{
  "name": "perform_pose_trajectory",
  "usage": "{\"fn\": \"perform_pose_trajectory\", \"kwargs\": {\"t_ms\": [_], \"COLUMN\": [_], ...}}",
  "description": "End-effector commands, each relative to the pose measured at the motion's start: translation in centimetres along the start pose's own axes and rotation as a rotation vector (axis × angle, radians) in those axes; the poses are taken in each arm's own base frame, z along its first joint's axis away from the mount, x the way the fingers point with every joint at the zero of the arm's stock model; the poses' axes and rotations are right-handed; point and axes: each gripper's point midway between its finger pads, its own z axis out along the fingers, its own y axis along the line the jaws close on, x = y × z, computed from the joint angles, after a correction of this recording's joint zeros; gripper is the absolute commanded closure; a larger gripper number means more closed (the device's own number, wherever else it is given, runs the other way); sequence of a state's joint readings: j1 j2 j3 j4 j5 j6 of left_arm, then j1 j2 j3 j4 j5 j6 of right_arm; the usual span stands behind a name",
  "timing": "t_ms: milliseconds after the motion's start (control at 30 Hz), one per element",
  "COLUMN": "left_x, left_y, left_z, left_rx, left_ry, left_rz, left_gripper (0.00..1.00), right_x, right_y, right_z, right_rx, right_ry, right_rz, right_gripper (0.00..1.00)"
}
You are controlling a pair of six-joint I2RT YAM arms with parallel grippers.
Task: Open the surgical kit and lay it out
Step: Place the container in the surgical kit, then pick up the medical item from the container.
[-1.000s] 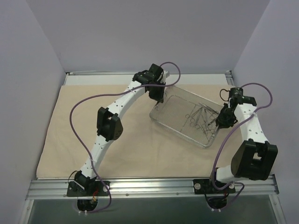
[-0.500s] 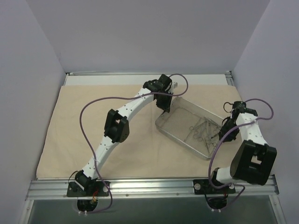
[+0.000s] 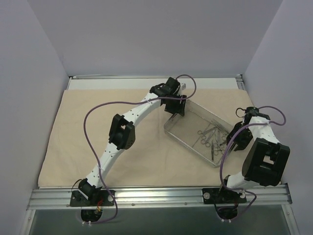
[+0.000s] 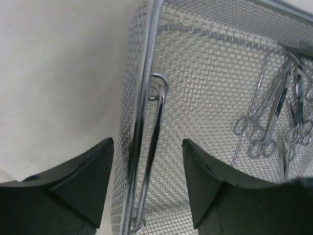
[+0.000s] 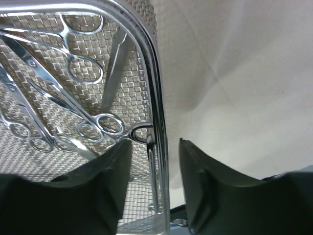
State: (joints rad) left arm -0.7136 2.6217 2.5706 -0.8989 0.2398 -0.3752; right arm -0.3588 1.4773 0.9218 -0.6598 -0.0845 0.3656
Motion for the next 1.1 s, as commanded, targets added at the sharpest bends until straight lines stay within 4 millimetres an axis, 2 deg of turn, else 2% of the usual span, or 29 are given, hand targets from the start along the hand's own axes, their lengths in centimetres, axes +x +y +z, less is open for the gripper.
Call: {"fn": "perform_pose_trajectory", "kwargs": {"t_ms": [0,33,67,167,200,267,300,333,367,400,433,467,500,533,567,600,633,667,700,733,767,800,833,867,900,933,967,1000,1067], "left_x": [-4.0,-3.7,-3.8,-4.3,-5.3,-5.6,-6.8,-7.1,-7.0,-8.1,-8.4,-8.0,-8.3,-8.6,-8.7,-7.3,-7.0,-7.1,-7.0,-3.9,-4.8,-4.1,-2.7,-1.9,-1.6,-1.9,-1.1,-1.1,-0.5], "left_y": [-4.9,-4.6,-4.3,-3.9,-3.5,-2.5,-1.7,-1.0,0.2,1.4,2.3,3.7,4.1,6.2,7.3,8.3,11.3,12.4,12.9,13.8,16.1,16.5,17.7,18.7,19.1,19.1,19.4,19.2,19.2], "left_z": [-4.6,-4.7,-5.2,-7.0,-8.8,-10.0,-12.4,-13.4,-14.1,-16.7,-17.9,-18.3,-20.4,-21.6,-22.3,-22.8,-23.8,-24.6,-26.8,-25.2,-27.1,-28.4,-27.8,-28.2,-28.5,-29.2,-29.0,-29.6,-29.7], "left_rx": [0.112,0.102,0.095,0.090,0.093,0.094,0.089,0.074,0.038,0.024,0.009,-0.017,-0.023,-0.046,-0.052,-0.044,-0.055,-0.030,0.001,0.086,0.122,0.136,0.122,0.084,0.048,0.017,-0.044,-0.063,-0.111], "left_ry": [-0.155,-0.151,-0.150,-0.164,-0.196,-0.206,-0.249,-0.264,-0.266,-0.315,-0.333,-0.331,-0.365,-0.384,-0.401,-0.383,-0.397,-0.432,-0.477,-0.400,-0.488,-0.517,-0.503,-0.493,-0.485,-0.492,-0.466,-0.480,-0.483], "left_rz": [0.017,0.018,0.018,0.012,0.001,-0.032,-0.047,-0.059,-0.080,-0.097,-0.107,-0.120,-0.120,-0.147,-0.169,-0.205,-0.268,-0.329,-0.361,-0.422,-0.480,-0.503,-0.543,-0.553,-0.546,-0.522,-0.508,-0.493,-0.470], "left_gripper": [0.27,0.18,0.06,0.06,0.06,0.06,0.06,0.06,0.06,0.06,0.06,0.06,0.06,0.06,0.06,0.06,0.06,0.06,0.06,0.06,0.06,0.06,0.06,0.06,0.06,0.06,0.06,0.06,0.06], "right_x": [-0.6,-0.7,-0.6,-1.2,-2.5,-3.6,-4.3,-5.7,-5.7,-6.3,-6.9,-6.9,-7.4,-7.5,-7.6,-7.8,-8.0,-8.3,-8.2,-7.5,-7.7,-7.3,-6.1,-6.0,-5.0,-4.9,-4.9,-4.8,-4.6], "right_y": [0.2,0.2,0.1,-0.1,0.3,-0.3,-0.1,1.4,1.9,2.3,4.9,5.7,6.6,7.5,9.0,9.4,9.7,9.7,9.1,9.6,10.2,8.6,10.0,10.4,10.8,11.3,11.3,12.1,11.8], "right_z": [-2.1,-2.2,-2.4,-3.7,-5.1,-6.8,-7.8,-9.9,-10.9,-11.9,-13.7,-14.6,-15.3,-16.2,-17.9,-18.3,-18.6,-18.3,-17.8,-16.5,-15.5,-13.0,-12.3,-11.5,-10.6,-10.5,-10.3,-10.5,-10.3], "right_rx": [-0.005,-0.001,0.000,0.013,0.005,0.057,0.069,0.059,0.076,0.115,0.097,0.105,0.117,0.113,0.086,0.077,0.063,0.053,0.053,-0.025,-0.113,-0.156,-0.285,-0.320,-0.331,-0.342,-0.316,-0.294,-0.234], "right_ry": [-0.027,-0.033,-0.031,-0.063,-0.114,-0.158,-0.190,-0.255,-0.264,-0.304,-0.360,-0.380,-0.410,-0.440,-0.486,-0.498,-0.511,-0.518,-0.511,-0.431,-0.386,-0.286,-0.200,-0.188,-0.152,-0.156,-0.169,-0.182,-0.177], "right_rz": [0.034,0.038,0.038,0.040,0.031,0.001,-0.018,-0.065,-0.100,-0.125,-0.187,-0.213,-0.239,-0.259,-0.281,-0.278,-0.261,-0.227,-0.189,-0.199,-0.195,-0.142,-0.139,-0.138,-0.151,-0.173,-0.208,-0.259,-0.311], "right_gripper": [0.52,0.44,0.41,0.30,0.26,0.10,0.01,0.00,0.00,0.00,0.00,0.00,0.00,0.00,0.00,0.00,0.00,0.00,0.00,0.00,0.00,0.00,0.00,0.00,0.00,0.00,0.00,0.00,0.00]}}
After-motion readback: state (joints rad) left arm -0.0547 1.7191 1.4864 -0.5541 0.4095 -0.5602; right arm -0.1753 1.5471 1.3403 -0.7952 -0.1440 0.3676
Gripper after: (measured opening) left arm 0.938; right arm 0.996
